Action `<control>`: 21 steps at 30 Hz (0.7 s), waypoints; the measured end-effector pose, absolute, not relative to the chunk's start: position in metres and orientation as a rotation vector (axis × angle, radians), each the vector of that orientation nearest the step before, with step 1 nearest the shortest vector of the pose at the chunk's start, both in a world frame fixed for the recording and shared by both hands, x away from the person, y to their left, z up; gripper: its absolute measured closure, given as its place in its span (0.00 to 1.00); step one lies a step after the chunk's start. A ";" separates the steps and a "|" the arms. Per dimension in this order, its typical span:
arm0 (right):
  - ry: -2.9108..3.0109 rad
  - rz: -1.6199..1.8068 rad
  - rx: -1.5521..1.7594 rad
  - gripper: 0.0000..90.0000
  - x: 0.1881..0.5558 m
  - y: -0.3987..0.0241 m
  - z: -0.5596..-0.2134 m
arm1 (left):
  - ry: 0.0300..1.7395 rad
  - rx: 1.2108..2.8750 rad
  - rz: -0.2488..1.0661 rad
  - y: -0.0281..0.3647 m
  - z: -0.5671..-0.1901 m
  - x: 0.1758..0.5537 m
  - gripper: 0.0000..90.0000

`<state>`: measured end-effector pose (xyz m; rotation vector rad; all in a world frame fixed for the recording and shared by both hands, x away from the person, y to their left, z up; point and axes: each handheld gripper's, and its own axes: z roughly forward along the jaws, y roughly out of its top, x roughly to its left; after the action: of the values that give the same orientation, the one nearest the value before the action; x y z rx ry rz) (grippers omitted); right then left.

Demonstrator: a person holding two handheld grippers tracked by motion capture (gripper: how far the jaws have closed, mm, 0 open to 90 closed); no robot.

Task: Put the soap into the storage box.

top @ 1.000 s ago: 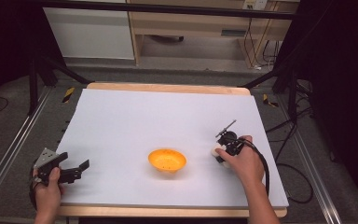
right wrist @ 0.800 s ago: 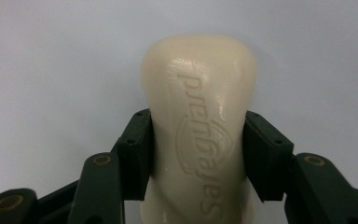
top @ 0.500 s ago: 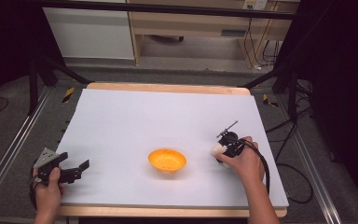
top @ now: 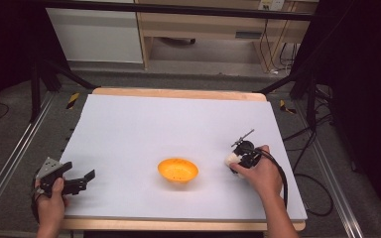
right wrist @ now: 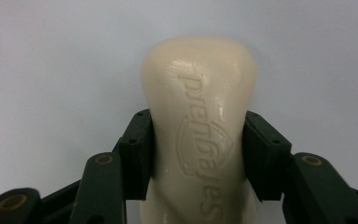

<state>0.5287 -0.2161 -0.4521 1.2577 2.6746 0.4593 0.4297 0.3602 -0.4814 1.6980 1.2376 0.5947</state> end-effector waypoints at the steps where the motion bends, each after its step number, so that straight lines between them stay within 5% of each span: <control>1: 2.676 0.460 1.255 0.55 0.529 -0.216 -0.452 | 1.238 1.698 0.595 0.360 -0.481 0.430 0.00; 21: 2.692 0.510 1.104 0.55 0.525 -0.204 -0.426 | 1.238 1.697 0.596 0.360 -0.481 0.430 0.00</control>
<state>0.5251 -0.2043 -0.4256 1.1041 2.6924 0.5097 0.4297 0.3603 -0.4814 1.6972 1.2378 0.5959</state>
